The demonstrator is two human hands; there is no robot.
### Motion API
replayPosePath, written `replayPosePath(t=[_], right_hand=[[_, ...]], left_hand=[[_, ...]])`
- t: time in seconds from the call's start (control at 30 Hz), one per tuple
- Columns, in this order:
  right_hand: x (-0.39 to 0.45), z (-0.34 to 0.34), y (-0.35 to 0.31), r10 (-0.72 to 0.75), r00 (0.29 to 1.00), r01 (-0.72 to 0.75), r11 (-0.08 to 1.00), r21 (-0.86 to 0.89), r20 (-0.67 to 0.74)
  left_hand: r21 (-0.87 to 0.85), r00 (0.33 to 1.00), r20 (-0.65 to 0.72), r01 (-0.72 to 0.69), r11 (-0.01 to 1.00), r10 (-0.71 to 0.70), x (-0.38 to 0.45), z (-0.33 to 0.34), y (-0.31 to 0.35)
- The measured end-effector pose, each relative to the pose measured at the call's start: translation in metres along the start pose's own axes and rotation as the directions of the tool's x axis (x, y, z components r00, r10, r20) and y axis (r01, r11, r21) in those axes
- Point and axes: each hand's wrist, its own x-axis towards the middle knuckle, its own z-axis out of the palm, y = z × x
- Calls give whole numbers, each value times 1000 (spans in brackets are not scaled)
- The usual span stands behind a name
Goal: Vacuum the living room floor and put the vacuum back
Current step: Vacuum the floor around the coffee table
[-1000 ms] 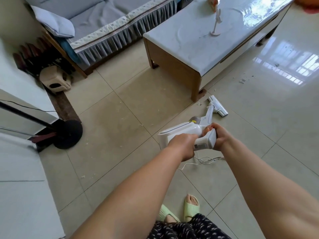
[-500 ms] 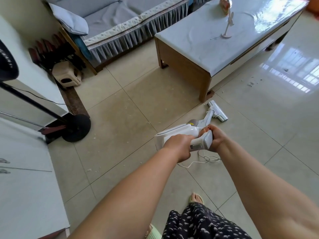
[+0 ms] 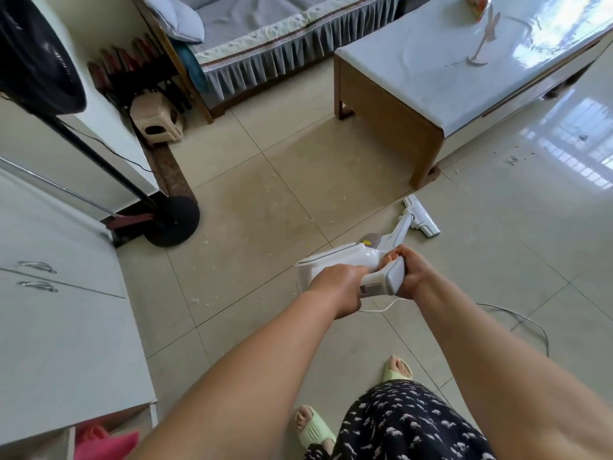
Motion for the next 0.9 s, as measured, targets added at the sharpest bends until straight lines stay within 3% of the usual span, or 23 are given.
replayPosePath(t=[0.53,0.9], right_hand=[[7,24,148,14,1000,-13,999,-49,15],[-4,8,223,27,999,-24,994,-103,30]], left_hand=[[20,999,-41,5,1000,-4,-102,17,-109],[19,997,-67,31,999,-30,-164,56,-146]])
